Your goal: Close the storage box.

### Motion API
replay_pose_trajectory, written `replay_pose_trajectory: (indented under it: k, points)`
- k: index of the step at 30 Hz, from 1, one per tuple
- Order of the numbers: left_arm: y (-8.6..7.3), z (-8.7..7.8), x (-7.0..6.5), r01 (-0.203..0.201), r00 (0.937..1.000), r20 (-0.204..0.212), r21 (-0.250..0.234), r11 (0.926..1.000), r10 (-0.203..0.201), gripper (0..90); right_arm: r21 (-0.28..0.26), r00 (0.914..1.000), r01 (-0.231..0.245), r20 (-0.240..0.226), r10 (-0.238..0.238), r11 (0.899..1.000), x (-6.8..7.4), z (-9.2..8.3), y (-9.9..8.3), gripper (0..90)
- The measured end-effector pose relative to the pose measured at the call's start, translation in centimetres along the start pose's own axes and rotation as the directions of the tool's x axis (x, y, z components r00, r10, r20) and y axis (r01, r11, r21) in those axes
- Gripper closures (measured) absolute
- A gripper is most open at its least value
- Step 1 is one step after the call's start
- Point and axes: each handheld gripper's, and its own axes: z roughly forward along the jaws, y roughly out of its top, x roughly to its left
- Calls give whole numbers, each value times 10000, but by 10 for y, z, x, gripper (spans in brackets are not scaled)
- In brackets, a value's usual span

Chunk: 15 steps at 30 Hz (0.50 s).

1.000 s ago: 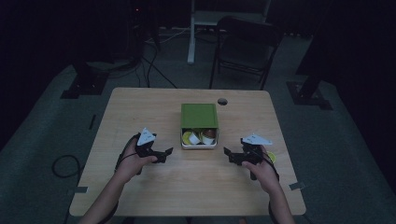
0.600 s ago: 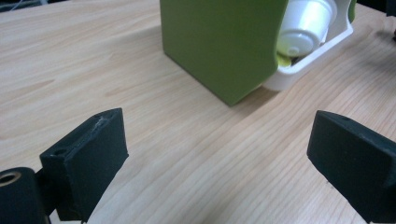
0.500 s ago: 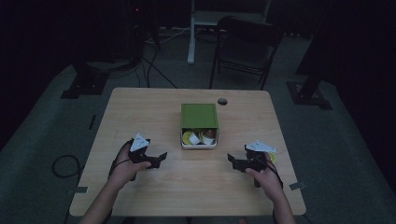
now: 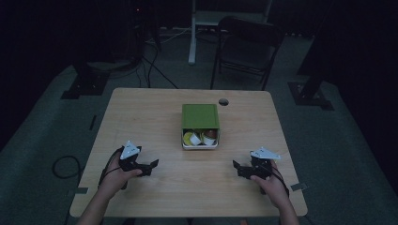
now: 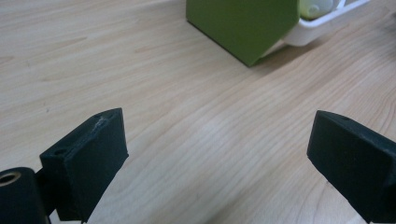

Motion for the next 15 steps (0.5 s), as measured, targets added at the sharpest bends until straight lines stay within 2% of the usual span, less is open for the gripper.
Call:
replay_pose_trajectory:
  k: [12, 15]
  points:
    - [-20, -14, 6, 233, 9994, -249, 389, 9990, -223, 51, 264, 9997, 23, 255, -29, 9996, -3, -7, -11, 110]
    - [-25, -17, 8, 183, 9992, -367, 576, 9982, -162, 52, 300, 9994, 2, 345, -13, 9996, -5, -9, -14, 110]
